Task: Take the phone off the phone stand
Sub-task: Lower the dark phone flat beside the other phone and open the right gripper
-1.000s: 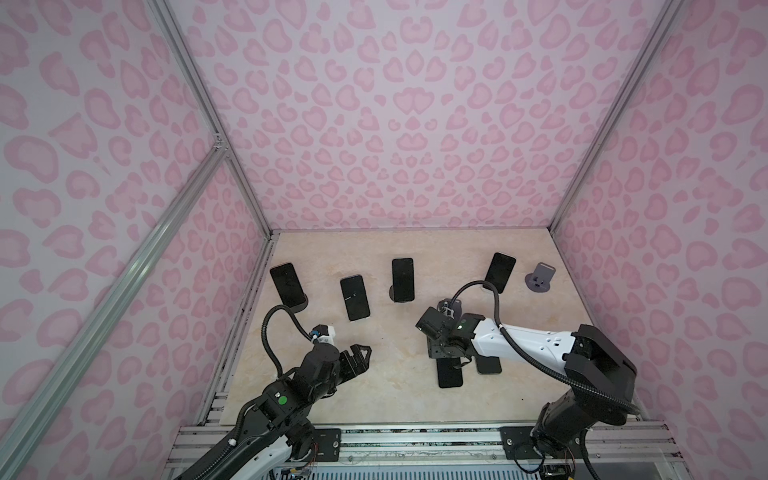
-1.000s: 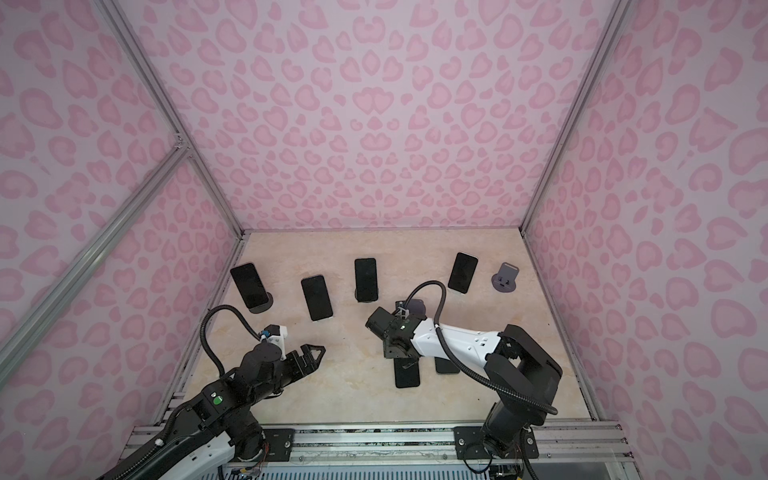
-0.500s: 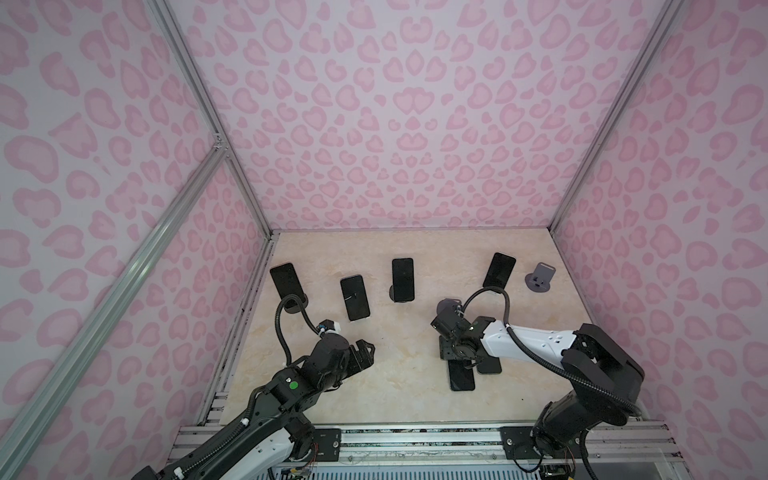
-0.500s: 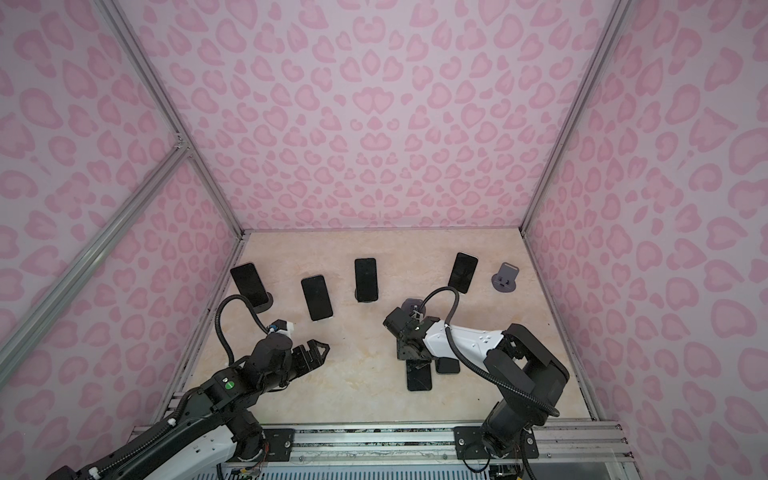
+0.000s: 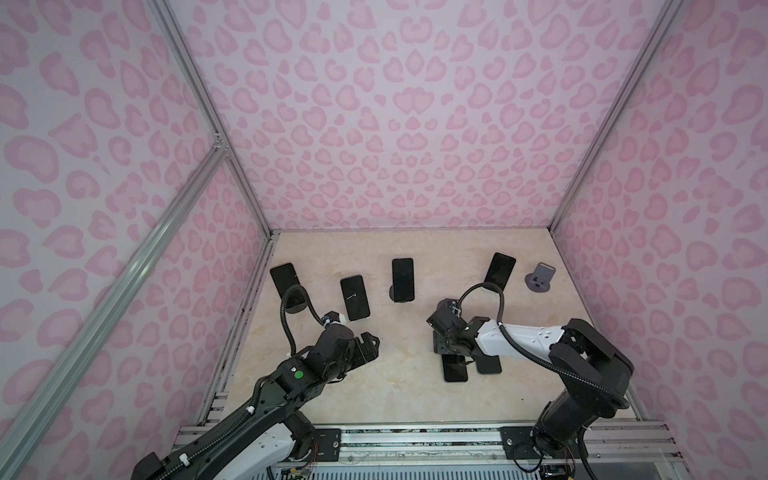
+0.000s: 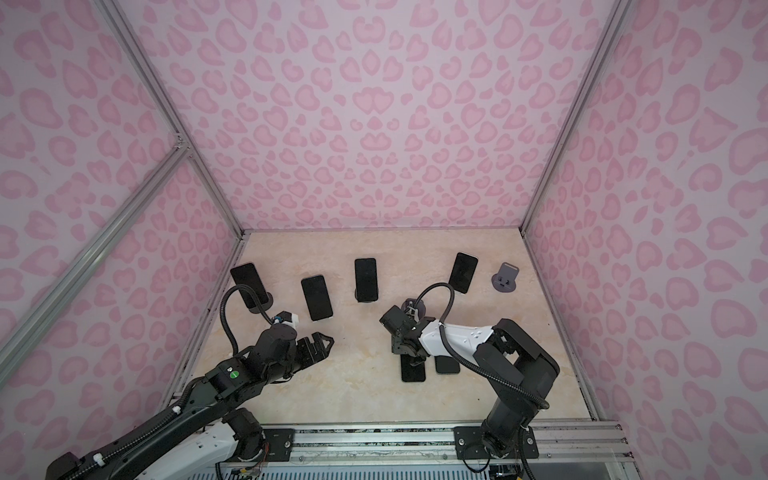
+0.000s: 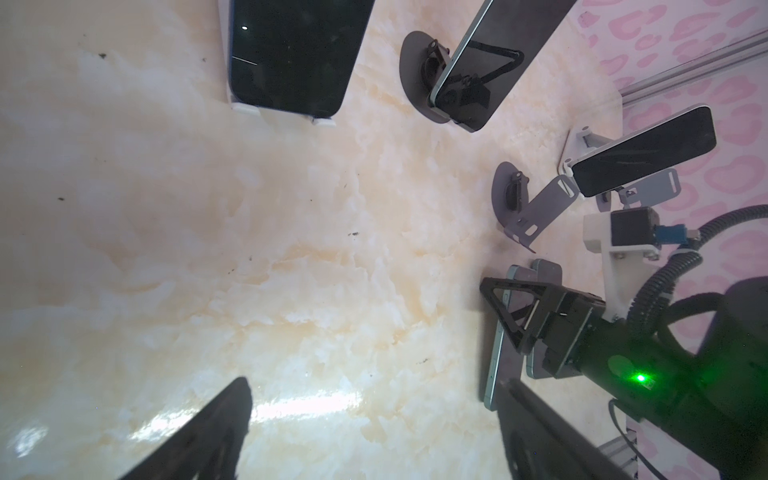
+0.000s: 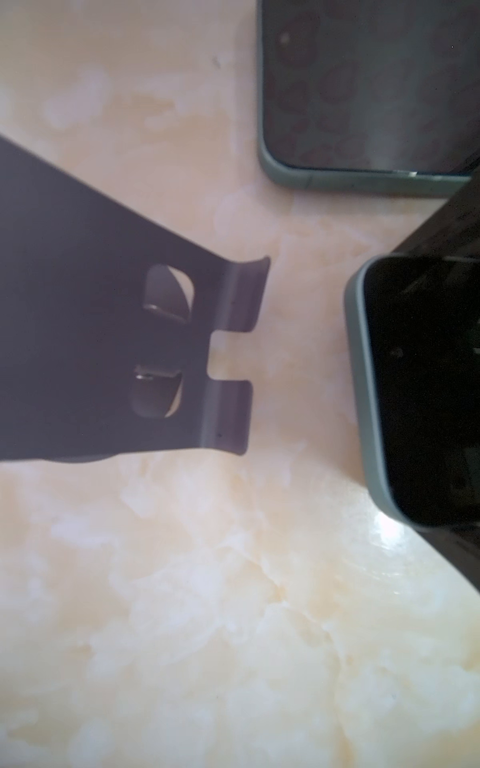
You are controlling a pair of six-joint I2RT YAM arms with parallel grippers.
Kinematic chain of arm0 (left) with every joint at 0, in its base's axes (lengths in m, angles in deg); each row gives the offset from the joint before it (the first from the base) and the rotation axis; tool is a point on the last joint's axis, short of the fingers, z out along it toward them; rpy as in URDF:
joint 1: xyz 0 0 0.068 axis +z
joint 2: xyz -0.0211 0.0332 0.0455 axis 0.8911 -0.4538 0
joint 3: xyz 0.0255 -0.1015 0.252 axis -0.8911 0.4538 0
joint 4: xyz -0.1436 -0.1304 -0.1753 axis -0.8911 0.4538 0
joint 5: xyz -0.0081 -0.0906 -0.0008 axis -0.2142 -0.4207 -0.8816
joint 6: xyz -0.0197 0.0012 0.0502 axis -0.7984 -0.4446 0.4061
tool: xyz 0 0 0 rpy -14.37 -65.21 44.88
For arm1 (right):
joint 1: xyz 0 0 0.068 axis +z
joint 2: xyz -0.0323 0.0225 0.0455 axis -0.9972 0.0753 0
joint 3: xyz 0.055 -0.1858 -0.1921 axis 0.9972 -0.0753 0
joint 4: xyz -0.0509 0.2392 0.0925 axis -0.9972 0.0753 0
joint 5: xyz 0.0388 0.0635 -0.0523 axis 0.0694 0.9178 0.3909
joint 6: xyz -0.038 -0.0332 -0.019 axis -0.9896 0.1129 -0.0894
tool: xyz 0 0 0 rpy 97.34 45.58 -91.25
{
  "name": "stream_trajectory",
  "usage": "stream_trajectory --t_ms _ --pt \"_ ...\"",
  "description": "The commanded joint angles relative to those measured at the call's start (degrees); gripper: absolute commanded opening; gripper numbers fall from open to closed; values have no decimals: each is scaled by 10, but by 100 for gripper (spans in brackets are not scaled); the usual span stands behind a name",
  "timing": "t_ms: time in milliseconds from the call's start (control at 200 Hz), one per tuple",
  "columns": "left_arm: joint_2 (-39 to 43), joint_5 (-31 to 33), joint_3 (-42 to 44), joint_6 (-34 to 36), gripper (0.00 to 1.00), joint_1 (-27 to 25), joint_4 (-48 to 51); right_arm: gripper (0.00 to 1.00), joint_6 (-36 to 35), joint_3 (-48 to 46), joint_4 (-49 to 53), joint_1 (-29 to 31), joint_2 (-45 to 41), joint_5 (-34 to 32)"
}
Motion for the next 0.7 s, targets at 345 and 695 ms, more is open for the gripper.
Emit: stream_trajectory --t_ms 345,695 --pt "50 24 0 -24 98 0 36 77 -12 -31 26 0 12 -12" --pt "47 36 -3 -30 97 1 41 84 2 -25 39 11 29 -39"
